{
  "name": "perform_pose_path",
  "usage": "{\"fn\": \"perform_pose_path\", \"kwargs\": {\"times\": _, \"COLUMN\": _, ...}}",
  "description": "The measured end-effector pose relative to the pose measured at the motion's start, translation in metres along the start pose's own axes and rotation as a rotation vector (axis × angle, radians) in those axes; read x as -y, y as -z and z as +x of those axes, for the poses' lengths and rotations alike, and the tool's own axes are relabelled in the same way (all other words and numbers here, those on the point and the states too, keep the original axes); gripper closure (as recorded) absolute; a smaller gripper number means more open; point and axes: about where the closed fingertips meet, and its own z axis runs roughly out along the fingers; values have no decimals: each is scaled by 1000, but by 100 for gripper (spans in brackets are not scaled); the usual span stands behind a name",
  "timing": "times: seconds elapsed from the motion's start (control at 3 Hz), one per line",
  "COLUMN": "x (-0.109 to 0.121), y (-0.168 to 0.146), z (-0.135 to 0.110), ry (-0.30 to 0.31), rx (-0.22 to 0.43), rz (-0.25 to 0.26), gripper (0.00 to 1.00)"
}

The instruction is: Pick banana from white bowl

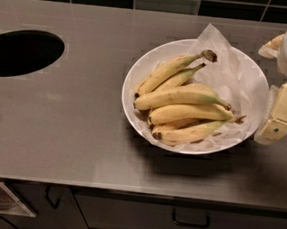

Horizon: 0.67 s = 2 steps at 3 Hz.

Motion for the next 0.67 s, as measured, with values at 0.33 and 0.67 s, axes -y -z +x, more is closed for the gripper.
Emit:
{"fn": "perform_pose_path", "kwargs": {"times": 0.33, "x": 0, "y": 0, "z": 0, "ry": 0, "rx": 0, "rz": 0, "gripper": 0}}
{"fn": "perform_pose_path", "kwargs": {"times": 0.67, "x": 2, "y": 2, "z": -15, "ry": 27, "rx": 12, "rz": 10, "gripper": 0}}
